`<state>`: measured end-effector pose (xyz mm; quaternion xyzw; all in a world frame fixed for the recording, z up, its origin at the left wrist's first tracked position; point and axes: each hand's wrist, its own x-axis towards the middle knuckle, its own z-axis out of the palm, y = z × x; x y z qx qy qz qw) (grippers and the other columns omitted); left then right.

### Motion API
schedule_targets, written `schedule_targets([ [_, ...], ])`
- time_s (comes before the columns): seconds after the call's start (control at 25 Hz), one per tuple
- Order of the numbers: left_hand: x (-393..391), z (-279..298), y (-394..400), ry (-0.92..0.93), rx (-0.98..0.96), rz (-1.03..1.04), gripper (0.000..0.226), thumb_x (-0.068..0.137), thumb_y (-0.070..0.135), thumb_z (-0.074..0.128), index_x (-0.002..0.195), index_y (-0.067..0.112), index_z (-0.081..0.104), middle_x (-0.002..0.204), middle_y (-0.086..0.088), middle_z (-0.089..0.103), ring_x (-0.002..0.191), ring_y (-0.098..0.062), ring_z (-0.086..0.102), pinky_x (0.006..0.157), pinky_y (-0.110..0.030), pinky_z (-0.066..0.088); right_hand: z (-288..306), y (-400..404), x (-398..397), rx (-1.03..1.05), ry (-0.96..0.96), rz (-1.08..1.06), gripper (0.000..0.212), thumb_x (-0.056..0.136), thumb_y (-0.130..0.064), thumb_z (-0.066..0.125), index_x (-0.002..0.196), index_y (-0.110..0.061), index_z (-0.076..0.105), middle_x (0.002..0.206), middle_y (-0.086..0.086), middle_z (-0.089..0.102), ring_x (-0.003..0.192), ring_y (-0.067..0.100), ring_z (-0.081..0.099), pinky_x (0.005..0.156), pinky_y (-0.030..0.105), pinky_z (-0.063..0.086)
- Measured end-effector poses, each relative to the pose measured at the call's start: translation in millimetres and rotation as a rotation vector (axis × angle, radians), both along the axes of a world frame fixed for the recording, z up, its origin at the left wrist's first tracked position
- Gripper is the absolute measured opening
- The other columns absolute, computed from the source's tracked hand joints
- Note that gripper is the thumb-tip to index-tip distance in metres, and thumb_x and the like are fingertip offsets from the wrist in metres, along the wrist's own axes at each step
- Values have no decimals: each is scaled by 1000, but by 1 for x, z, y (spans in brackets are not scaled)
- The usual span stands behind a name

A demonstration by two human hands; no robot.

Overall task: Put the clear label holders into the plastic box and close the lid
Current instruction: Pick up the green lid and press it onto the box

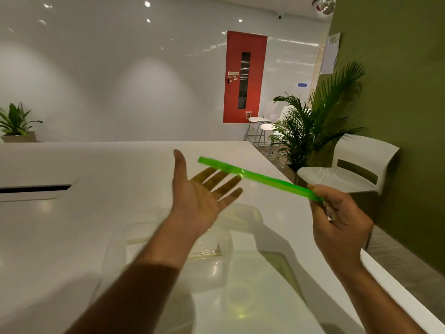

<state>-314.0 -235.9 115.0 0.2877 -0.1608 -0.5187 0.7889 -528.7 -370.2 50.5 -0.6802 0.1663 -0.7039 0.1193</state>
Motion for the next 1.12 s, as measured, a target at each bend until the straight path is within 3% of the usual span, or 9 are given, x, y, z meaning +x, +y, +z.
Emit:
schedule_targets([
  [0.16, 40, -8, 37, -179, 159, 78, 42, 86, 30, 67, 118, 4, 67, 92, -14, 77, 68, -23, 74, 56, -30, 59, -12, 24, 12, -168, 152, 43, 9, 82, 5, 64, 87, -1, 68, 116, 4, 70, 111, 17, 69, 87, 37, 56],
  [0.28, 60, -20, 56, -245, 234, 142, 36, 88, 12, 61, 122, -1, 65, 99, -15, 77, 61, -20, 71, 51, -25, 58, -18, 36, 25, -46, 251, 132, 35, 70, 15, 52, 92, -5, 71, 128, 5, 66, 112, 4, 65, 89, 23, 52],
  [0.4, 80, -28, 70, -305, 238, 176, 37, 87, 8, 58, 122, 0, 64, 107, -18, 76, 79, -28, 72, 51, -26, 57, -10, 37, 45, 527, 45, 532, 58, 69, 23, 43, 106, -12, 71, 129, 6, 67, 116, 11, 65, 90, 28, 55],
  [0.48, 90, -33, 77, -357, 252, 193, 44, 83, 10, 60, 127, 3, 61, 112, -18, 74, 89, -34, 63, 53, -28, 54, 2, 30, 61, 938, -106, 678, 43, 84, 11, 51, 114, -15, 68, 118, 9, 71, 98, 21, 71, 78, 35, 59],
  [0.56, 97, -37, 84, -426, 280, 197, 40, 88, 10, 58, 127, 8, 61, 112, -16, 74, 85, -33, 58, 53, -28, 48, 8, 23, 77, 1146, -63, 738, 29, 92, -12, 59, 120, -13, 65, 109, 13, 72, 83, 26, 71, 79, 47, 58],
  [0.68, 106, -42, 93, -508, 329, 175, 29, 95, 11, 53, 121, 15, 65, 105, -13, 77, 58, -25, 59, 45, -24, 45, 18, 24, 93, 1207, 4, 822, 25, 90, -24, 64, 111, -10, 70, 96, 13, 76, 70, 25, 72, 68, 42, 60],
  [0.84, 113, -39, 99, -518, 352, 194, 29, 92, 16, 59, 119, 15, 66, 103, -13, 77, 60, -23, 56, 45, -23, 44, 29, 27, 106, 1253, 119, 814, 22, 79, -19, 71, 97, -7, 76, 81, 10, 77, 57, 17, 65, 58, 28, 55],
  [1.0, 110, -32, 100, -209, 181, 241, 34, 76, 28, 71, 105, 10, 67, 104, -15, 76, 66, -23, 70, 59, -28, 60, 33, 35, 122, 1415, -145, 853, 10, 91, -8, 62, 91, -3, 71, 74, 10, 75, 61, 19, 69, 74, 36, 60],
  [1.12, 85, -36, 92, -288, 174, 220, 39, 76, 24, 74, 109, 7, 64, 99, -15, 75, 78, -29, 74, 74, -39, 63, 39, 48, 134, 1417, -360, 902, 7, 91, 0, 61, 89, 2, 67, 69, 13, 75, 58, 20, 72, 55, 33, 62],
])
